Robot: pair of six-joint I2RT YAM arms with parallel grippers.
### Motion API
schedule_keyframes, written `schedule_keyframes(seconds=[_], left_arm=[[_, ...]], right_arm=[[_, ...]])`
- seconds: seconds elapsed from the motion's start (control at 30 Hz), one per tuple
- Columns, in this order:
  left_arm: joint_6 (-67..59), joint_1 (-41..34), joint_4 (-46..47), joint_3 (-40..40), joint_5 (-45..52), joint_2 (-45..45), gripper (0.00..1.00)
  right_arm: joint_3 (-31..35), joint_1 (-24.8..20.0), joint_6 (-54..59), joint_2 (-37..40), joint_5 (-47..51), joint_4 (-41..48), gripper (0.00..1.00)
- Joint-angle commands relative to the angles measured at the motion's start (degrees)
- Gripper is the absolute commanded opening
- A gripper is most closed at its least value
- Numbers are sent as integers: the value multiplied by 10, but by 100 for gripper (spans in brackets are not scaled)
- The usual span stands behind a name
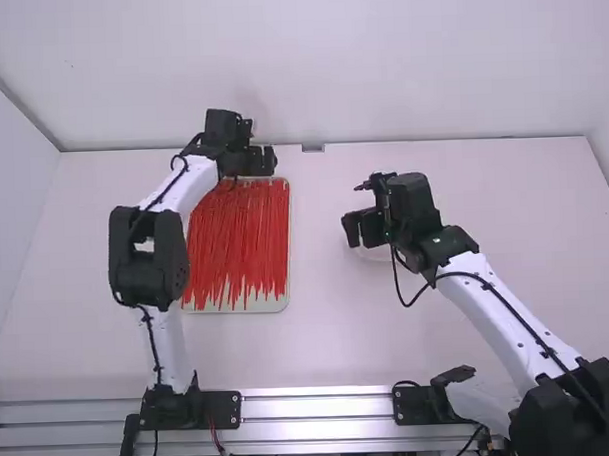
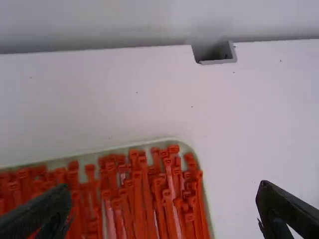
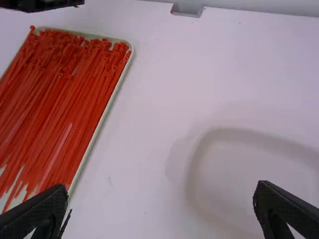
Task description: Fasten the cable tie
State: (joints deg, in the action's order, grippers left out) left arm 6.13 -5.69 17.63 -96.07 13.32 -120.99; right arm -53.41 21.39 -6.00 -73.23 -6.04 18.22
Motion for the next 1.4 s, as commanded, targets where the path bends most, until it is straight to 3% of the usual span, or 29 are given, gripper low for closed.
schedule_keyframes(seconds=[0.0, 0.2, 0.27, 0.57, 0.73, 1.03, 1.37], left_arm=[[10, 2, -8, -13, -4, -26, 94], [18, 2, -34, -13, -19, -62, 82], [18, -2, -37, -11, -23, -70, 73], [22, -3, -57, -10, -22, -101, 48], [21, -7, -58, -10, -22, -110, 43], [20, -8, -57, -10, -24, -110, 23], [18, -14, -54, -10, -24, -110, 22]], right_arm=[[-18, 1, -2, -3, 1, 5, 100], [-18, 0, 0, -3, 1, 16, 100], [-18, 1, 0, -3, 1, 16, 100], [-18, 0, 2, -3, 1, 18, 100], [-18, 0, 2, -3, 1, 18, 100], [-18, 0, 2, -3, 16, 21, 100], [-17, 0, 2, -3, 16, 22, 100]])
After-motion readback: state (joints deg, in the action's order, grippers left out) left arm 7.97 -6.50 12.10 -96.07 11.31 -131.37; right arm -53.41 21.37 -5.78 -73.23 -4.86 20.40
